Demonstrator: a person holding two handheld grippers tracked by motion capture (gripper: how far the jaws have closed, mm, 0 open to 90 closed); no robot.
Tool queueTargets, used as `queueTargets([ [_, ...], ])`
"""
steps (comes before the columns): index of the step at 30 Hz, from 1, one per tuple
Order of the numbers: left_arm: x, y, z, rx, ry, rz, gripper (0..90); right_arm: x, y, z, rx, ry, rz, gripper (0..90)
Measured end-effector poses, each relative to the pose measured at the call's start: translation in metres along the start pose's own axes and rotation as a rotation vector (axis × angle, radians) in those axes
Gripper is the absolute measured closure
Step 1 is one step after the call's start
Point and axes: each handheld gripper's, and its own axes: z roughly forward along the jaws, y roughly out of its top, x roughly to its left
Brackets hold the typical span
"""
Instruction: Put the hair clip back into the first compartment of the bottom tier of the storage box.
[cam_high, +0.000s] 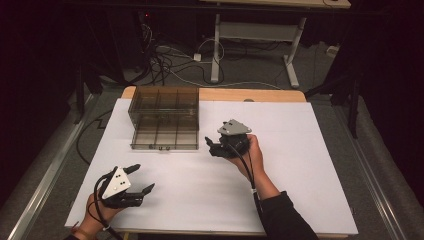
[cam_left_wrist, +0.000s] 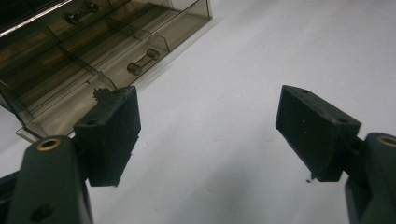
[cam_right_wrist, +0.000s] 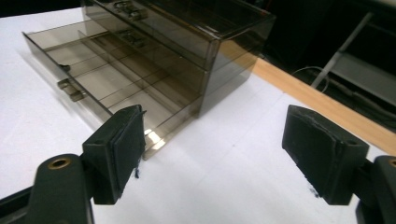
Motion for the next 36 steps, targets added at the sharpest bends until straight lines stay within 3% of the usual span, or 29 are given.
queueTargets([
  [14,-0.001,0.001,0.0,-0.004,0.005,0.012,21.0,-0.006,-0.012,-0.013,-0.009,-0.013,0.014,21.6],
  [36,-0.003,0.002,0.002,0.001,0.002,0.019,21.0,-0.006,-0.026,-0.035,-0.026,-0.052,-0.041,22.4],
])
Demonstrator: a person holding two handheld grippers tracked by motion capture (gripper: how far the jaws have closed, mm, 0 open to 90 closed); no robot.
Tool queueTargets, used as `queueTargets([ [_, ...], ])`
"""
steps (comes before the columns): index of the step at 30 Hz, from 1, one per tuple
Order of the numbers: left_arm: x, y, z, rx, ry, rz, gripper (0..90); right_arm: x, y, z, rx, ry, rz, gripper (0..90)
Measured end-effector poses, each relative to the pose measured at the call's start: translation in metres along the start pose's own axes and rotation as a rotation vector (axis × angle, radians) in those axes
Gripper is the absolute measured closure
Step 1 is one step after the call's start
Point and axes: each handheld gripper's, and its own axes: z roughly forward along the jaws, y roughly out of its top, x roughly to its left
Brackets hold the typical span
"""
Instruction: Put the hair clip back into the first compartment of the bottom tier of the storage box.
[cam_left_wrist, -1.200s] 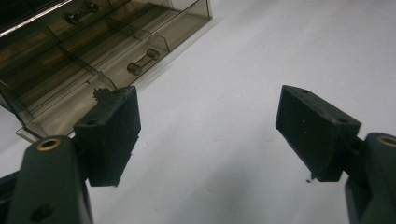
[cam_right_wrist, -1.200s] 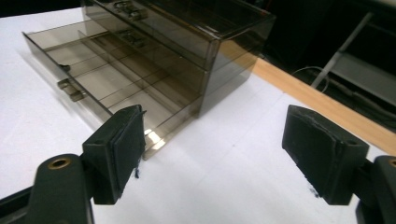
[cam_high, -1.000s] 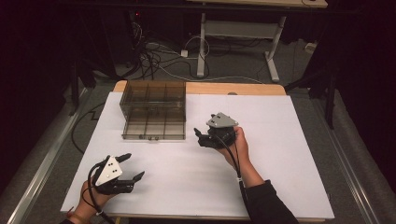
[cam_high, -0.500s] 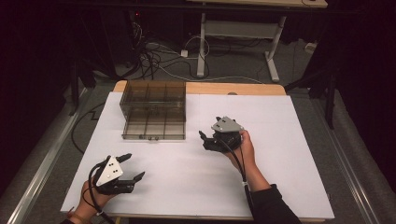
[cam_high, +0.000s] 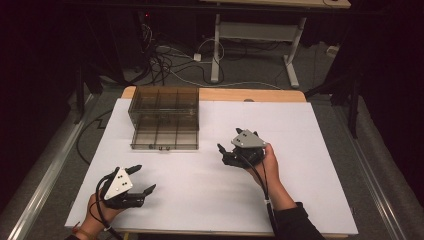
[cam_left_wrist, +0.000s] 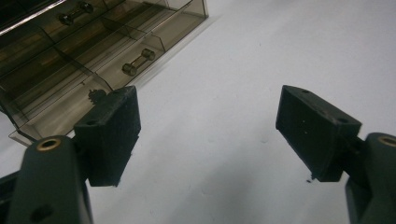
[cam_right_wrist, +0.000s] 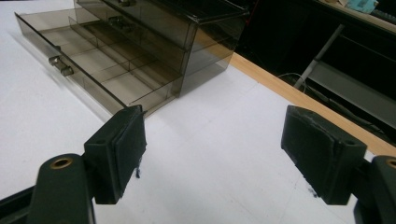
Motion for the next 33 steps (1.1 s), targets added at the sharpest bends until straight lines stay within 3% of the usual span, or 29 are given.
queueTargets([
  [25,-0.002,0.001,0.0,0.0,-0.001,0.009,20.9,-0.007,-0.016,-0.03,0.002,-0.014,-0.008,24.0],
  [33,-0.002,0.001,0.0,0.004,-0.002,0.018,20.9,-0.007,-0.02,-0.043,0.009,-0.016,-0.039,22.6],
])
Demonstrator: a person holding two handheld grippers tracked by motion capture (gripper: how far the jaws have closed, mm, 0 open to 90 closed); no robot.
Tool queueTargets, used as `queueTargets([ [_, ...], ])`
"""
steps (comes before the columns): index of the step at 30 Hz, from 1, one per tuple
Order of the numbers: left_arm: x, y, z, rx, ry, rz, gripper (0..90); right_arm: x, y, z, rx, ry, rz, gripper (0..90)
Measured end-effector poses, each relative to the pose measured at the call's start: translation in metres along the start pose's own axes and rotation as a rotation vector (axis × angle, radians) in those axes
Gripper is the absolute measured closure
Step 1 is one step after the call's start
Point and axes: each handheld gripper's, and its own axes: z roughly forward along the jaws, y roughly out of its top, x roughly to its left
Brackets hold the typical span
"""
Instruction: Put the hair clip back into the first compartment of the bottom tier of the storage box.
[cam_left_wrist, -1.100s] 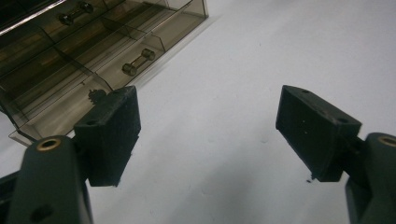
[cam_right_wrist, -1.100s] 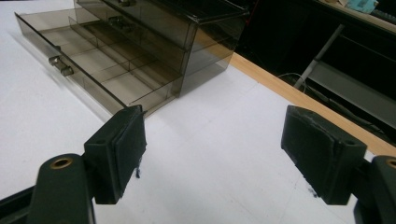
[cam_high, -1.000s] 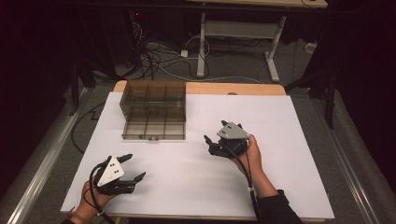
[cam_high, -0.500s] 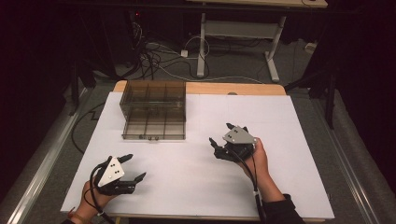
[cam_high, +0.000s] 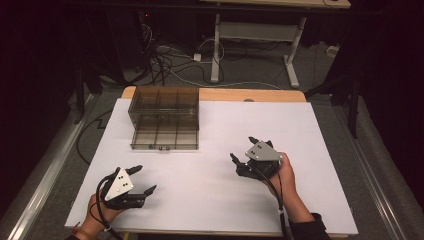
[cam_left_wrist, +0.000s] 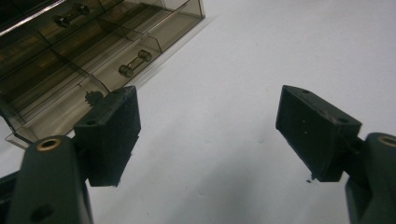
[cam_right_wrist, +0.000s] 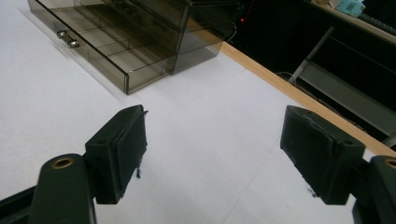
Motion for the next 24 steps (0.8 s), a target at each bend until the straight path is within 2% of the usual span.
queueTargets([
  [9,-0.002,0.0,0.0,0.001,-0.005,0.01,20.9,0.0,-0.007,-0.012,0.011,-0.018,-0.026,21.6],
  [24,-0.004,0.002,0.001,0.004,-0.008,0.021,20.9,-0.006,-0.02,-0.037,0.012,-0.057,-0.03,21.2],
])
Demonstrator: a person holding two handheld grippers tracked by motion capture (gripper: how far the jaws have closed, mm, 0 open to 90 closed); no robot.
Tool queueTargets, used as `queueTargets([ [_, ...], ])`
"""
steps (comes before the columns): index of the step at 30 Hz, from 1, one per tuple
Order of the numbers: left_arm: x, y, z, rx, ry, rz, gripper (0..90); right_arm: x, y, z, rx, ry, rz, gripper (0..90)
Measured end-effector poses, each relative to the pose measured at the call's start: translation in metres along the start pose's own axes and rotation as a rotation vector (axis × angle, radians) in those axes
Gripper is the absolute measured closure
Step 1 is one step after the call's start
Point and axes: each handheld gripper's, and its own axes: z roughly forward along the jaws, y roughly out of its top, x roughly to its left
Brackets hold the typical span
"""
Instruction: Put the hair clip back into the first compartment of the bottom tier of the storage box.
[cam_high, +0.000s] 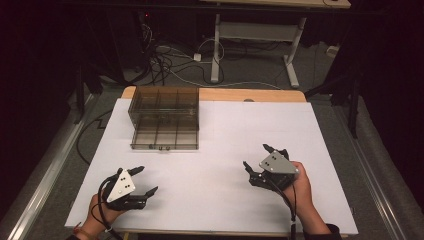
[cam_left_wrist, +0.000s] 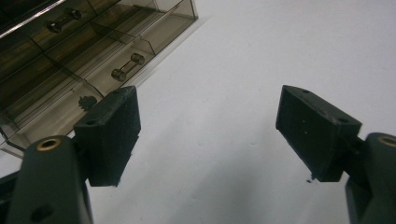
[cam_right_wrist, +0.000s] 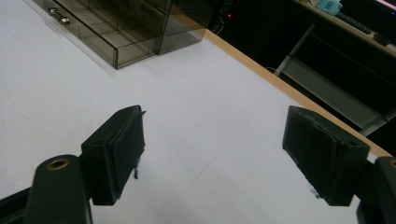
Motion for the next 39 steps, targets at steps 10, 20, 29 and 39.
queueTargets([
  [10,0.0,0.0,0.0,0.001,-0.001,0.002,20.9,-0.003,-0.009,-0.013,0.015,-0.017,-0.002,21.1],
  [20,0.0,0.0,0.001,0.001,-0.005,0.002,20.9,-0.006,-0.023,-0.024,0.029,-0.033,0.009,20.9],
  [29,0.001,0.0,0.003,0.004,-0.012,0.005,20.9,-0.009,-0.036,-0.032,0.049,-0.05,0.019,20.2],
  [39,0.002,0.001,0.004,0.001,-0.014,0.003,20.9,-0.01,-0.052,-0.041,0.061,-0.064,0.007,19.8],
])
